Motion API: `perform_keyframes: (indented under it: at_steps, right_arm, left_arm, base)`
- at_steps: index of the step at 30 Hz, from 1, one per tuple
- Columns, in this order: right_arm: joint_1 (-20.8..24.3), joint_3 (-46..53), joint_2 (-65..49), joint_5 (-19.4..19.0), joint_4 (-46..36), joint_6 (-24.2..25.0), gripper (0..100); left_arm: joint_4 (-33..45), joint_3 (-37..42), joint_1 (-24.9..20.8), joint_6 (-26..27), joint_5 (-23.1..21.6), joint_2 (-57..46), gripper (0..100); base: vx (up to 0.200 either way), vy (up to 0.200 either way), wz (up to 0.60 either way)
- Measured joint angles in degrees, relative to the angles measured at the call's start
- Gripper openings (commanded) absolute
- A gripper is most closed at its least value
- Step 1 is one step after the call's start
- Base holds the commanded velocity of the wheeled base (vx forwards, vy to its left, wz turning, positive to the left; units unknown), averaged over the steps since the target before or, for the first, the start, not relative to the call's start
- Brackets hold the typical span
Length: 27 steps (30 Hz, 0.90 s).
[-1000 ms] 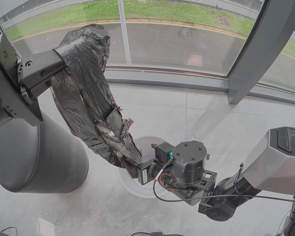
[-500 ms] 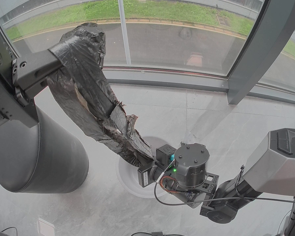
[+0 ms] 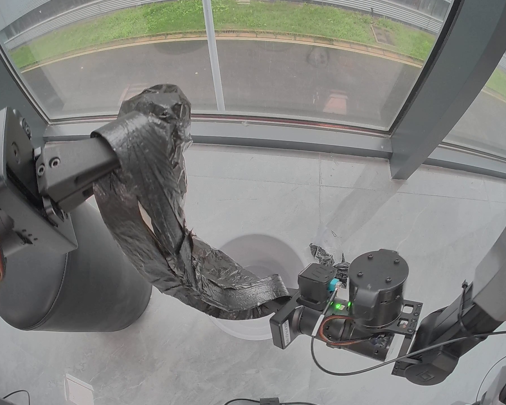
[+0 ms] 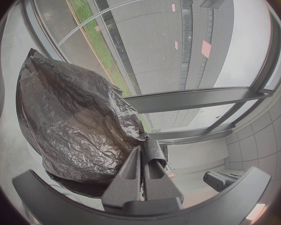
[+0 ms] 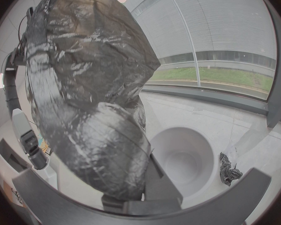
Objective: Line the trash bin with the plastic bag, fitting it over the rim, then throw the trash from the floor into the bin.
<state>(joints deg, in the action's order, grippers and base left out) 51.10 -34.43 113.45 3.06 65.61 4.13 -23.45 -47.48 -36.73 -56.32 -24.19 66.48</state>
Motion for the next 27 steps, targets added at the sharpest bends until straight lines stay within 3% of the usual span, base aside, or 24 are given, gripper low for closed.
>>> perform_keyframes:
  at_steps: [10,18,27]
  right_arm:
    - [-1.68,-0.35,-11.15,-9.57,-18.83,3.80,0]
    - [-5.13,-4.22,-19.40,-21.94,-37.67,5.69,0]
    - [-8.80,-6.80,-22.98,-33.85,-43.93,10.07,0]
  left_arm:
    - [-2.55,3.89,3.38,-0.01,-5.69,0.59,0]
    - [-10.40,9.75,8.70,-0.37,-17.27,2.18,0]
    - [-14.73,14.14,11.81,-1.54,-21.99,7.20,0]
  base:
    - [0.000,0.000,0.00]
    - [0.000,0.000,0.00]
    - [0.000,0.000,0.00]
